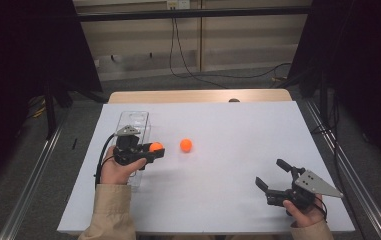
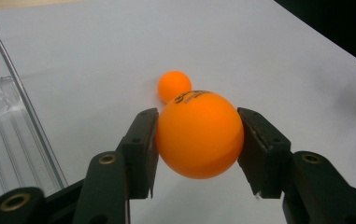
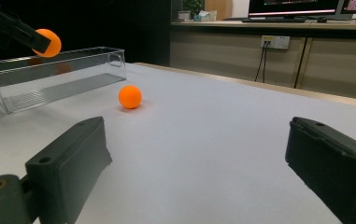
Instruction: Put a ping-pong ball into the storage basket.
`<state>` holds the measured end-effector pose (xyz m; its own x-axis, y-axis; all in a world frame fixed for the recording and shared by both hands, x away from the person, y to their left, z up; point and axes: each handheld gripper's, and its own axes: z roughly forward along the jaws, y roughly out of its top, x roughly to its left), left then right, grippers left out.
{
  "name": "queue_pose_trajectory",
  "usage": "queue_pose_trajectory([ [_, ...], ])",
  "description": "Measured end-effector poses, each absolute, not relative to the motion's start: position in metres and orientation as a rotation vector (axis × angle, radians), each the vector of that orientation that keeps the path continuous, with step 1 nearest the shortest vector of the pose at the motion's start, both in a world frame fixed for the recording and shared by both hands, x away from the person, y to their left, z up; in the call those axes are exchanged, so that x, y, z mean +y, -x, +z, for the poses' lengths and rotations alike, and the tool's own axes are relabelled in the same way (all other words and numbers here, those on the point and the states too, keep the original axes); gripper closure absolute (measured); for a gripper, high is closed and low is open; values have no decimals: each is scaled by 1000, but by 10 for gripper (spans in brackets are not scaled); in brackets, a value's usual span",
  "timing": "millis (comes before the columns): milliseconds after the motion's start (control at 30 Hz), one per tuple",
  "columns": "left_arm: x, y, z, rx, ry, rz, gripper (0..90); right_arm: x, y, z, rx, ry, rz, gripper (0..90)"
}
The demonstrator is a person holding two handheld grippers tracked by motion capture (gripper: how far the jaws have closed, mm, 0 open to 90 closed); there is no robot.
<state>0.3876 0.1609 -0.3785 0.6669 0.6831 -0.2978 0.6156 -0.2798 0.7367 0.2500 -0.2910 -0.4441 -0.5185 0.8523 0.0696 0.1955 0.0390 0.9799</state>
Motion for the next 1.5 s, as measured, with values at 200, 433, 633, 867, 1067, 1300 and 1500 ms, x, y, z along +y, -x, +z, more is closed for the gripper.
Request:
queue_pose_trajectory([
  [200,163,-388,-379,1011,-1984,109,510,-291,-250,-444,1763,-1059,1518,50],
  [433,164,-388,-379,1014,-1983,117,509,-291,-250,-444,1763,-1058,1518,49],
  [633,166,-388,-378,1018,-1979,120,510,-291,-250,-444,1764,-1058,1517,50],
  [867,169,-388,-377,1024,-1967,130,510,-291,-250,-444,1765,-1056,1517,50],
  [1067,172,-388,-377,1033,-1970,140,509,-291,-250,-444,1766,-1055,1517,50],
  [1300,174,-388,-376,1042,-1964,149,510,-291,-250,-444,1766,-1055,1517,50],
  [1500,177,-388,-376,1047,-1954,154,510,-291,-250,-444,1768,-1053,1517,50],
])
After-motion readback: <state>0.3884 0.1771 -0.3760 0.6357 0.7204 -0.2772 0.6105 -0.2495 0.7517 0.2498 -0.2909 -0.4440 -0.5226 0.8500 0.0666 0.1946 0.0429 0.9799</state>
